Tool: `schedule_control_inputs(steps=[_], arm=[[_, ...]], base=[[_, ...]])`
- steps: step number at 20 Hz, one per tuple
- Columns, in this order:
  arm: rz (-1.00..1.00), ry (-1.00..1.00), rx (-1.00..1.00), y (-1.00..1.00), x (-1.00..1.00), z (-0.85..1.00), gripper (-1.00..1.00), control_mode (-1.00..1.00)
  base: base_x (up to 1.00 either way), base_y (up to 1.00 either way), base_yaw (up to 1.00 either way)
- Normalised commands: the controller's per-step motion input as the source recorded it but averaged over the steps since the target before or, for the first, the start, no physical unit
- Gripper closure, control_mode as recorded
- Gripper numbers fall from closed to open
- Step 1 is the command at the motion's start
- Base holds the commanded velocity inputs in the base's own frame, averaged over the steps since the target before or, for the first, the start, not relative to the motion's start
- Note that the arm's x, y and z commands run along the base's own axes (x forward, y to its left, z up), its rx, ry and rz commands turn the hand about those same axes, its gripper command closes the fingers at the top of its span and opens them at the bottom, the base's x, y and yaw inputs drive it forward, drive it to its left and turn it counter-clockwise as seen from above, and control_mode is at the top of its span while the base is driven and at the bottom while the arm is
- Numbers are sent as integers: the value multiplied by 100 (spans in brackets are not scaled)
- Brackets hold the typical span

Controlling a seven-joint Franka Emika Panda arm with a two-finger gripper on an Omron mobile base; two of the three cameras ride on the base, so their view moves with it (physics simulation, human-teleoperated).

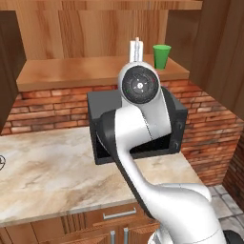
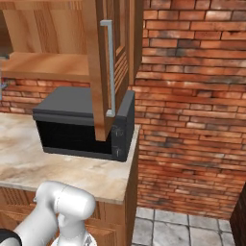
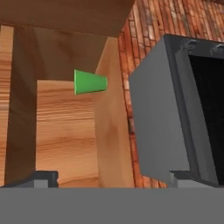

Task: Open the cabinet directly in front. Then move the liquor and the cup to the dining counter with the jar on it.

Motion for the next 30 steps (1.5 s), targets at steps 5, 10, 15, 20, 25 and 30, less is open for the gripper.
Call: schedule_control_inputs(steps=[5, 10, 15, 20, 25, 30], arm=[[-10, 0, 1, -45, 38, 17, -100, -100], [-6, 5, 0, -41, 22, 16, -100, -100], [-9, 8, 0, -36, 3, 15, -100, -100], [-11, 4, 0, -38, 1, 11, -100, -100], [-3, 0, 0, -20, 5, -1, -100, -100], [0, 2, 0, -24, 32, 0, -100, -100]], base=[[0, 0, 0], [0, 0, 0], [0, 0, 0], [0, 0, 0], [0, 0, 0], [0, 0, 0]])
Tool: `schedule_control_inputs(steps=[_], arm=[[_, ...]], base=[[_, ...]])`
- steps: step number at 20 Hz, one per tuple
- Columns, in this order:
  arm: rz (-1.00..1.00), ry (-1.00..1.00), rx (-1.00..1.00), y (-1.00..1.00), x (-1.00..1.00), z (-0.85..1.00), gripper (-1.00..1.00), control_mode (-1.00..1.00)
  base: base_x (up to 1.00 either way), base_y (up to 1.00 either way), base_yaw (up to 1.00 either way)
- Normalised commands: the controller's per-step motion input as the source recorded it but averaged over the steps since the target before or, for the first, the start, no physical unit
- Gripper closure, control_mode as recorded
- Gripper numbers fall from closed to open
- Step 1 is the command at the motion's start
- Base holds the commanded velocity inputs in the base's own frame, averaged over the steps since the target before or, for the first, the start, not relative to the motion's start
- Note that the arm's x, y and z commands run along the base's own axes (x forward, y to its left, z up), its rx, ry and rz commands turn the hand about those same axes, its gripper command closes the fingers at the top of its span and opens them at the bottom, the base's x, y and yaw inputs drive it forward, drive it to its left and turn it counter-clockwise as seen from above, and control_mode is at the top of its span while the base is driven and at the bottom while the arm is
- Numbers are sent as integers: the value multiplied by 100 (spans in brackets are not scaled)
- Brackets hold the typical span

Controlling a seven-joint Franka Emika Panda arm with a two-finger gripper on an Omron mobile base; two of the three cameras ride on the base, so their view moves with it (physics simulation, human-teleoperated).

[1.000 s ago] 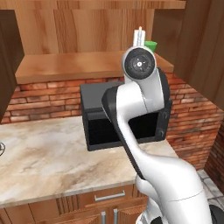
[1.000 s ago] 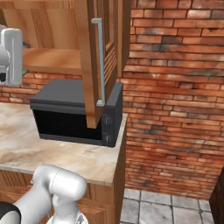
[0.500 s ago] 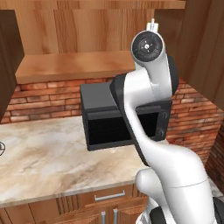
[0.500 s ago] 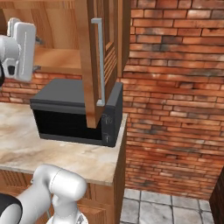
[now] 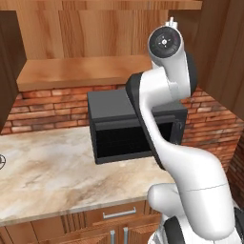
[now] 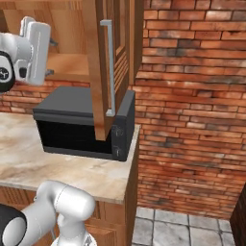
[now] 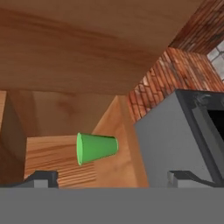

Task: Open the cabinet directly in front. Then move the liquor and the cup to the dining counter with the jar on it.

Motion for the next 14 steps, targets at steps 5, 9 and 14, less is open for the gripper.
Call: schedule_control_inputs(steps=[5, 9, 14], arm=[[0, 4, 0, -31, 25, 0, -100, -100], [0, 1, 0, -20, 15, -5, -100, -100], [-1, 0, 0, -5, 17, 0, -100, -100]], base=[[0, 0, 0], [0, 0, 0], [0, 0, 0]])
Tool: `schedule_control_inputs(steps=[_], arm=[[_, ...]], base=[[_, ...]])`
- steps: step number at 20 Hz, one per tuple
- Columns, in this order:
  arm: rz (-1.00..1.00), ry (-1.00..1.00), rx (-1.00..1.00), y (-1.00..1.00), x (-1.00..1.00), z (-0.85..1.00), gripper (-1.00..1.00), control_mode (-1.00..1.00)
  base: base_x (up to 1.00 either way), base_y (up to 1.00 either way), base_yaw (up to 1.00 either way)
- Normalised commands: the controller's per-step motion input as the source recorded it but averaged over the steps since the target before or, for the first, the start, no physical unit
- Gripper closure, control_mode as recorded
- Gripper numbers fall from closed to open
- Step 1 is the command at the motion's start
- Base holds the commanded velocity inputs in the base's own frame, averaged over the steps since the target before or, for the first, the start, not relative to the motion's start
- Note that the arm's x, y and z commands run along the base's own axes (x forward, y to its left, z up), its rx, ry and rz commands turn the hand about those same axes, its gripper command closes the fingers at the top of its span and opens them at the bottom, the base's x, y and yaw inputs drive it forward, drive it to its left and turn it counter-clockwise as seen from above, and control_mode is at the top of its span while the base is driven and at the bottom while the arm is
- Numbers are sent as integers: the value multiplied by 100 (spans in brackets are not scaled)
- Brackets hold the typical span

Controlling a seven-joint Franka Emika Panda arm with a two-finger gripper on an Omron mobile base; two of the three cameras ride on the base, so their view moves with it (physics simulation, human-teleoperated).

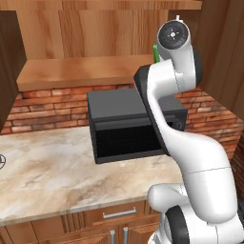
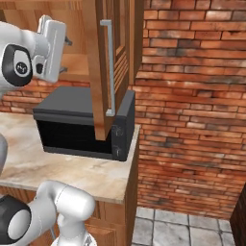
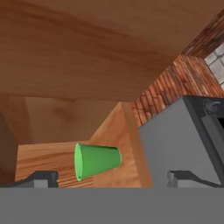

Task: Open the cabinet directly in front. Then move the liquor and the cup to the dining counter with the jar on it.

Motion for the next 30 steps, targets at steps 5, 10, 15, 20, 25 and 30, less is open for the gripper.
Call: schedule_control_inputs(steps=[5, 10, 15, 20, 25, 30], arm=[[0, 0, 0, 0, 28, 0, -100, -100], [0, 3, 0, 0, 24, -1, -100, -100], [0, 1, 0, 0, 22, 0, -100, -100], [0, 1, 0, 0, 24, -2, -100, -100], [-1, 0, 0, -3, 19, -10, -100, -100], [-1, 0, 0, -8, 23, -7, -100, -100]], base=[[0, 0, 0], [0, 0, 0], [0, 0, 0], [0, 0, 0], [0, 0, 0], [0, 0, 0]])
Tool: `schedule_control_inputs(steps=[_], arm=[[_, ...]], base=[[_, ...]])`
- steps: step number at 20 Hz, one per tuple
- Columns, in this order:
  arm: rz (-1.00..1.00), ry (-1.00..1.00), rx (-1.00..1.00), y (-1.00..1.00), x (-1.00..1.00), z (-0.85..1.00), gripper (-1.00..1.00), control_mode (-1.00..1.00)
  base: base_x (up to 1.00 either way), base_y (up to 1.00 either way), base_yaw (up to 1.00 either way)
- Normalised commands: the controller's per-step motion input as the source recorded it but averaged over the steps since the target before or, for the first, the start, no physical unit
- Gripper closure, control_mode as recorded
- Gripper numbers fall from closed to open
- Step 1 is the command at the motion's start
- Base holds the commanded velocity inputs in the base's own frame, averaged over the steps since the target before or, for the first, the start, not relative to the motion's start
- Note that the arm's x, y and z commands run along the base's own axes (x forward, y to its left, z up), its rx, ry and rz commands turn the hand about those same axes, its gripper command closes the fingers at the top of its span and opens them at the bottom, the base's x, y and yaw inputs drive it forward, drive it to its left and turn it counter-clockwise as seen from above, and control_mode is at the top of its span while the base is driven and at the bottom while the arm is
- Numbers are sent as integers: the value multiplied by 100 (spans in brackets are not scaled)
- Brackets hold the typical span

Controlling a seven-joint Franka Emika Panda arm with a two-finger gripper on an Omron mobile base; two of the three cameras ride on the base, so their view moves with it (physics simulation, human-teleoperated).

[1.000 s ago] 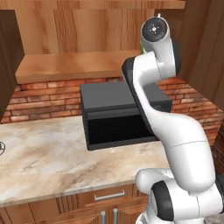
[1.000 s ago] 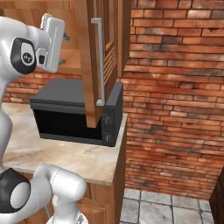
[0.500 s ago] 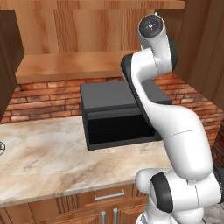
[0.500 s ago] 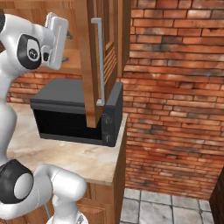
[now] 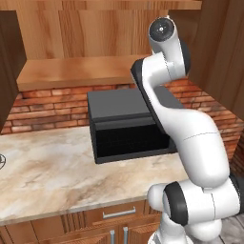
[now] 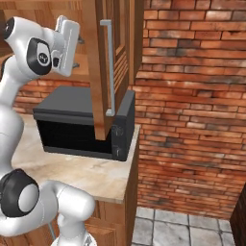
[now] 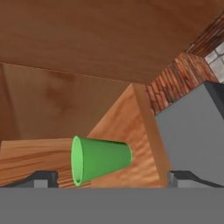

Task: Open the cabinet directly in front. Then move the liquor and the cup to the dining counter with the jar on it.

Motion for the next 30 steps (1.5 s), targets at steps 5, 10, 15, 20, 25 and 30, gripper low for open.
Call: schedule_control_inputs(steps=[5, 10, 15, 20, 25, 30], arm=[[-1, 0, 1, -8, 28, -1, -100, -100], [0, 0, 1, -3, 31, 0, -100, -100], [-1, 1, 2, 0, 31, 0, -100, -100], [-1, 2, 3, 0, 27, 0, -100, -100], [-1, 1, 3, 0, 12, -1, -100, -100], [-2, 0, 2, 0, 10, -2, -100, -100]], base=[[0, 0, 0], [0, 0, 0], [0, 0, 0], [0, 0, 0], [0, 0, 0], [0, 0, 0]])
